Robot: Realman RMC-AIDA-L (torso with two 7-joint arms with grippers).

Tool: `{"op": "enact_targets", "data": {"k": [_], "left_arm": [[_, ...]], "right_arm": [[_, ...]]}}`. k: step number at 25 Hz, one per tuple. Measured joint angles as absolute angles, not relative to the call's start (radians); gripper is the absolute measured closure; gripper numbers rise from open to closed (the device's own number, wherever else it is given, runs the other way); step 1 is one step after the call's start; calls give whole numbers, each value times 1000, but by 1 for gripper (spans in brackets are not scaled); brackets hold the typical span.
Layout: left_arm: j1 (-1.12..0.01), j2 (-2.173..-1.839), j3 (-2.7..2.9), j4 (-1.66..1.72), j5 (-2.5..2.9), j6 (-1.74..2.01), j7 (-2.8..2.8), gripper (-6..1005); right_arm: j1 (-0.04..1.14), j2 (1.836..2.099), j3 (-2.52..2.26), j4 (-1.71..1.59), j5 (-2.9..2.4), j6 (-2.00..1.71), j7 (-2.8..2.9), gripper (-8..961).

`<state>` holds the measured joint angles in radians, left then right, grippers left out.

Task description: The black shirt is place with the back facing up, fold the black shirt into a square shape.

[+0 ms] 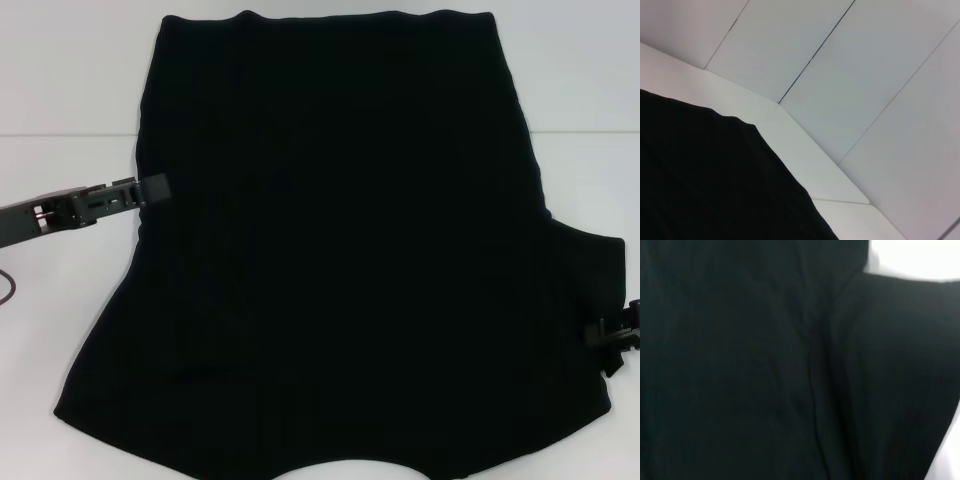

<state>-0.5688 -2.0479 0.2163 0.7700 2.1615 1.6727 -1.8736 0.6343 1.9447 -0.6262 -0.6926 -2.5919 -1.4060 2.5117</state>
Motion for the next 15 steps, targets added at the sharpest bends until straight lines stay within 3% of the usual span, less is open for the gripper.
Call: {"op": "enact_targets", "data": {"k": [8,14,15], "left_arm": [[-565,-2048,216,761,2146,1668,-1871,99],[-565,-2048,216,761,2141,1671,-1871,98],[-565,-2048,216,761,2141,1673,-1871,98]], "right_arm": [[640,1946,-628,-698,-2591,-1440,2506,517],[634,1940,-622,-700,-2591,-1447,2505,725],[631,1939,-616,-702,-2591,-1448,2505,795]]}}
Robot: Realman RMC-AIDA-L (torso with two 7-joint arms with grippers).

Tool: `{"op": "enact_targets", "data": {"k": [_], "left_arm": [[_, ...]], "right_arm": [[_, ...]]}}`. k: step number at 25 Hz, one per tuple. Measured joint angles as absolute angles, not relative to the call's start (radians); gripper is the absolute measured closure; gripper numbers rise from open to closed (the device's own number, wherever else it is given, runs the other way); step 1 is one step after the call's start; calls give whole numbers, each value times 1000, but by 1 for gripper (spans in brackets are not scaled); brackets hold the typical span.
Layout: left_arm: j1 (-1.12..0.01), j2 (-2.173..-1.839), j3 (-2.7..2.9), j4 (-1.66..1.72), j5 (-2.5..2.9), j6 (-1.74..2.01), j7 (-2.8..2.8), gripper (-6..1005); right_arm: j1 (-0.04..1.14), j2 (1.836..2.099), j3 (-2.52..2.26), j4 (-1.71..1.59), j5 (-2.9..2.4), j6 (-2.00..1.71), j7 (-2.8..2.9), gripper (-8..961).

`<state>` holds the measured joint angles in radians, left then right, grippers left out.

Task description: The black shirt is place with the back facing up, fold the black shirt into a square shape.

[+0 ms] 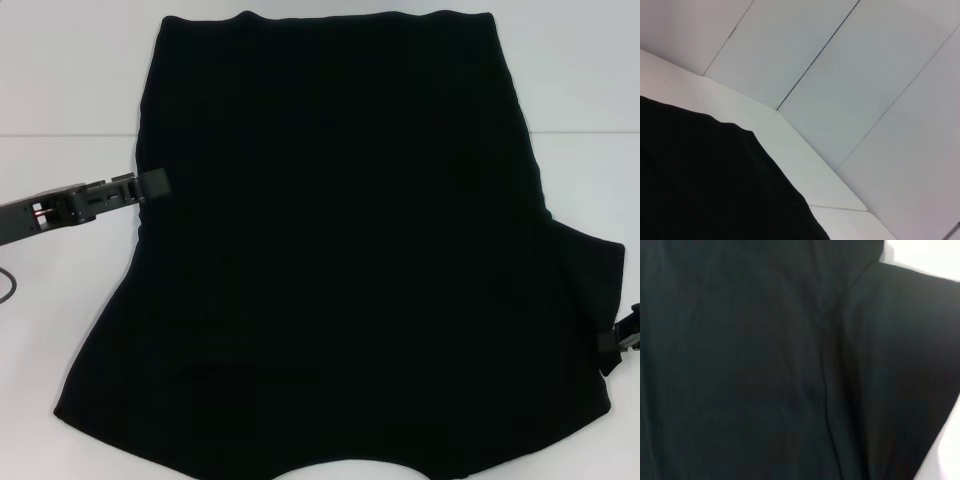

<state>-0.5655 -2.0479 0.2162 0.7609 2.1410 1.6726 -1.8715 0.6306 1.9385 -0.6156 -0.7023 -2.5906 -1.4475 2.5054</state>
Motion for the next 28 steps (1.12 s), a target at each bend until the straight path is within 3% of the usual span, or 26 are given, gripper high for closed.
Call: {"op": "enact_targets", "data": {"k": [2,15,18,28], "left_arm": [[-566,-2048,217,761,2141,1674,-1871,98],[-546,-2054,216,761,2096,1681,-1875,99],[-543,-2055,216,761,2088,1681,-1874,99],[-535,-2055,215,761,2069,1671,-1872,98]], "right_arm": [[628,1937,-607,-708,-2591,-1449,2505,934],[628,1889,-452,-786,-2498,-1444,2475,930],[662,1899,-475,-778,-2444,-1460,2449,929],[843,1966,-802,-646,-2536,-1405,2368,926]]}}
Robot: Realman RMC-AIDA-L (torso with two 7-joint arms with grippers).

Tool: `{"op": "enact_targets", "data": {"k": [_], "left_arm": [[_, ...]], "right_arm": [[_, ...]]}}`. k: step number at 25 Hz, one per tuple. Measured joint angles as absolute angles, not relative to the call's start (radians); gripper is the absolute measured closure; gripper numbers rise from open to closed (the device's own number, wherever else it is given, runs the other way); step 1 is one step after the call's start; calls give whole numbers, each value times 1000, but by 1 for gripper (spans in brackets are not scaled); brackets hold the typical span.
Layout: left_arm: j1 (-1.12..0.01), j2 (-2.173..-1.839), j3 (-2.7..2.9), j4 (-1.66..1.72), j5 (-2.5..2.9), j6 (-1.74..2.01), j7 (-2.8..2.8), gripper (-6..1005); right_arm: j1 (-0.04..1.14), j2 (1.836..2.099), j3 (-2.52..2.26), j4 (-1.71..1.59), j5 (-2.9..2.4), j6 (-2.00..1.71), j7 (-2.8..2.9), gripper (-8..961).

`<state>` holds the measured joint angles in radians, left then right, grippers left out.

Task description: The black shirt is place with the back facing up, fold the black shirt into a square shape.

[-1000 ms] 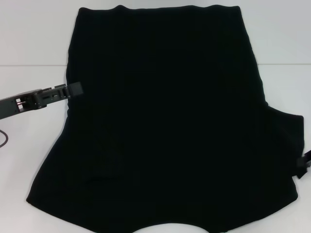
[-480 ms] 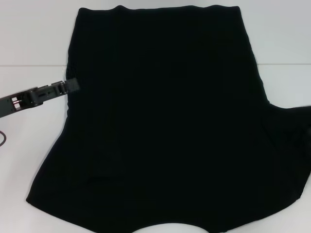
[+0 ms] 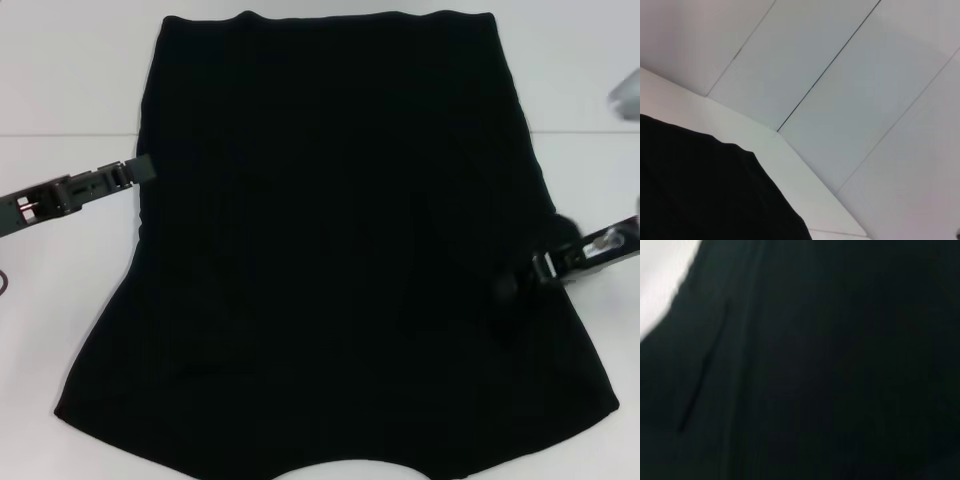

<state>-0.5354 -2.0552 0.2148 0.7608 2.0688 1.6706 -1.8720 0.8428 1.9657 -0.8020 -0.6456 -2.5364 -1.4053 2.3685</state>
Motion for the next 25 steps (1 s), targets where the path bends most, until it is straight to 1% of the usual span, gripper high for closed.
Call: {"op": "enact_targets", "data": {"k": [2,4,6,9,11,12,14,16,18,19,24,25], "left_arm": [[-531,-2054,208,761,2060,1671,-1872,98],[-527,-2053,191,761,2052,1673,-1871,98],[-524,-2053,174,761,2048,1675,-1871,98],[-519,-2051,161,761,2045,1679,-1874,99],[-517,-2050,162,762,2045,1681,-1879,99],[-511,-2038,170,782,2077,1703,-1925,99],[-507,-2027,174,808,2134,1729,-1981,99],[-503,-2009,174,858,2267,1789,-2077,99],[-503,-2000,172,899,2394,1842,-2153,99],[-501,-1999,169,919,2453,1863,-2189,99],[-483,-2006,167,951,2556,1875,-2255,172],[-480,-2007,167,950,2566,1871,-2257,206]], "right_arm": [[855,1975,-819,-654,-2570,-1407,2373,912],[852,1973,-815,-668,-2576,-1418,2375,883],[843,1965,-783,-684,-2560,-1417,2380,855],[825,1951,-695,-698,-2499,-1414,2381,636],[815,1940,-657,-699,-2453,-1418,2379,594],[810,1932,-643,-699,-2428,-1419,2380,572],[805,1918,-638,-697,-2397,-1422,2387,530],[805,1903,-639,-693,-2385,-1423,2403,530],[809,1892,-642,-691,-2386,-1424,2424,530],[810,1890,-643,-691,-2386,-1424,2429,530],[810,1887,-643,-696,-2386,-1420,2439,530],[809,1887,-643,-696,-2386,-1419,2439,530]]}}
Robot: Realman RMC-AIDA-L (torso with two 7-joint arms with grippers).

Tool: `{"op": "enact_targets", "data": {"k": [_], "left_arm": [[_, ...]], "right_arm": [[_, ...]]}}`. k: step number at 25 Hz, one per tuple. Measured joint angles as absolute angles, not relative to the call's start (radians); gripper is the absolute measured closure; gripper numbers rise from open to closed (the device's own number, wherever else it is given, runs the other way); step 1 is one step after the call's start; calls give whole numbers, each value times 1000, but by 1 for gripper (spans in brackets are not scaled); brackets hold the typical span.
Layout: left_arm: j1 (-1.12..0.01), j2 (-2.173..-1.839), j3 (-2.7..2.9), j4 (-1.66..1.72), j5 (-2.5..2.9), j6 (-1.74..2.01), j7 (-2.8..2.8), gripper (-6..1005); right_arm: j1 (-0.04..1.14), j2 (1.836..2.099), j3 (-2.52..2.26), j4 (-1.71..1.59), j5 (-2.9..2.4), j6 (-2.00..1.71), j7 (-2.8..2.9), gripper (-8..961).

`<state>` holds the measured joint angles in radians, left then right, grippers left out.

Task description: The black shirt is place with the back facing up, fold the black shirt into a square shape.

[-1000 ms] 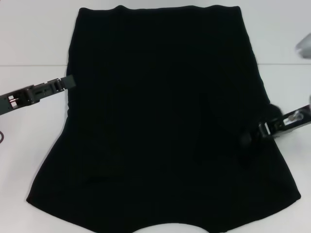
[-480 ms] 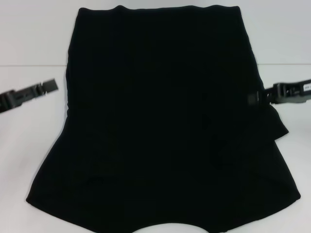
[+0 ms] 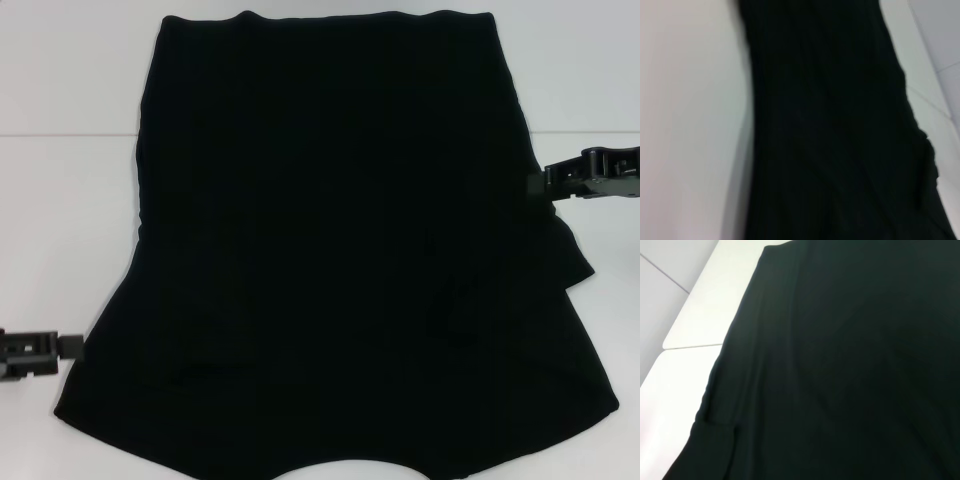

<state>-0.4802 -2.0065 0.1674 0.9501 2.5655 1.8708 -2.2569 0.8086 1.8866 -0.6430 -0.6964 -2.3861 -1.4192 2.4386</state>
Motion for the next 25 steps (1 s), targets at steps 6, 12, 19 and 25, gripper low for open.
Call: {"op": "enact_targets", "data": {"k": [6,12,19,25], "left_arm": [[-477,-2012,174,947,2640,1831,-2266,399],[-476,-2018,186,901,2669,1768,-2283,529],[-479,-2027,240,853,2674,1677,-2311,544],[-479,-2028,243,851,2674,1660,-2314,544]], "right_arm": [[805,1886,-645,-698,-2386,-1419,2434,530],[801,1885,-645,-692,-2387,-1416,2429,530],[794,1885,-645,-690,-2387,-1411,2429,531],[787,1885,-644,-690,-2387,-1411,2428,531]]}}
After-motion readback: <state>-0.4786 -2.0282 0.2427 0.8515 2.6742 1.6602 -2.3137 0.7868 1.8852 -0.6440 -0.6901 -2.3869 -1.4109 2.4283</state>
